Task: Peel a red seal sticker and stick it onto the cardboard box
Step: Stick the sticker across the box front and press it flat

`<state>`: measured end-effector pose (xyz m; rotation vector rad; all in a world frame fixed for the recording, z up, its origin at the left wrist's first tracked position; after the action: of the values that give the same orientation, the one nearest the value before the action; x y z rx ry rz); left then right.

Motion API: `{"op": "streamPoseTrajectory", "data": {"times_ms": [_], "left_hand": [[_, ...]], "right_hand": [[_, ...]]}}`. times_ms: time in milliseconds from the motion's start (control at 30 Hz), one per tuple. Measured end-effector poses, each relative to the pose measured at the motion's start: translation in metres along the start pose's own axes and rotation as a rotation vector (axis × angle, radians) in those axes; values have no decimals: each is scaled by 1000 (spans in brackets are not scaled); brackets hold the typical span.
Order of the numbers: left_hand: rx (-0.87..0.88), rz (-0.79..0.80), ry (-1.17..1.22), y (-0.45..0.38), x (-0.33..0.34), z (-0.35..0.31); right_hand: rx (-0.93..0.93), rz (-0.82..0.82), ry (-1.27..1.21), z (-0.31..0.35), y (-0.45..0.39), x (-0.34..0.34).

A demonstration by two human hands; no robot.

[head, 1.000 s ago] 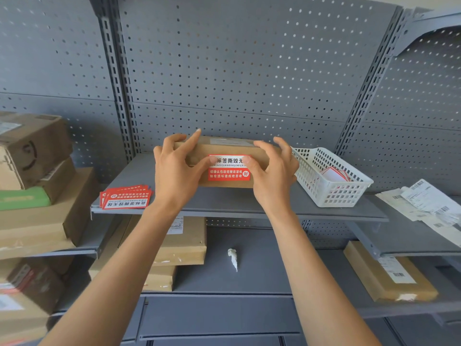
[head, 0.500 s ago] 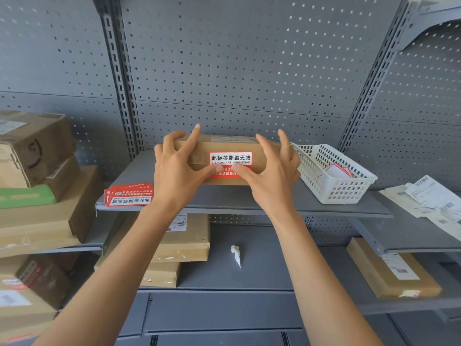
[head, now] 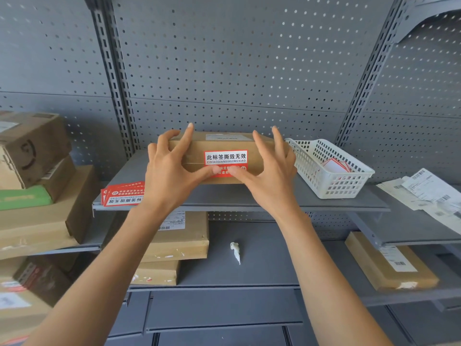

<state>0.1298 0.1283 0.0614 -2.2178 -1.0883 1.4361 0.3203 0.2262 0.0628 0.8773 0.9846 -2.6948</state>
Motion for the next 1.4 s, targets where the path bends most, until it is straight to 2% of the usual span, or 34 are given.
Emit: {"op": "streamPoseTrajectory", "data": {"times_ms": [233, 767, 1067, 1400], "left_hand": [[4, -16, -100, 5, 3, -5], [20, 71, 18, 9, -18, 6], [-49, 5, -14, 10, -12, -3], [-18, 99, 36, 8, -20, 11]], "right_hand": [[-13, -5, 97, -1, 6, 4], [-54, 87, -13, -3, 2, -8], [-7, 47, 153, 12, 8, 4], [-9, 144, 99, 8, 5, -5]]}}
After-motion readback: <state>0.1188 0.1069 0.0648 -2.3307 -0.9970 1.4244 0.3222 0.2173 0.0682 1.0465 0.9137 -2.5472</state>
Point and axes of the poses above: each hand's wrist, its own y-axis away from the middle knuckle, its own x-axis out of the palm, z = x × y, the point moved 3 cm from there along -y, towards the middle knuckle, and after that the axes turned 7 degrees about -y, right-handed, at the moved point
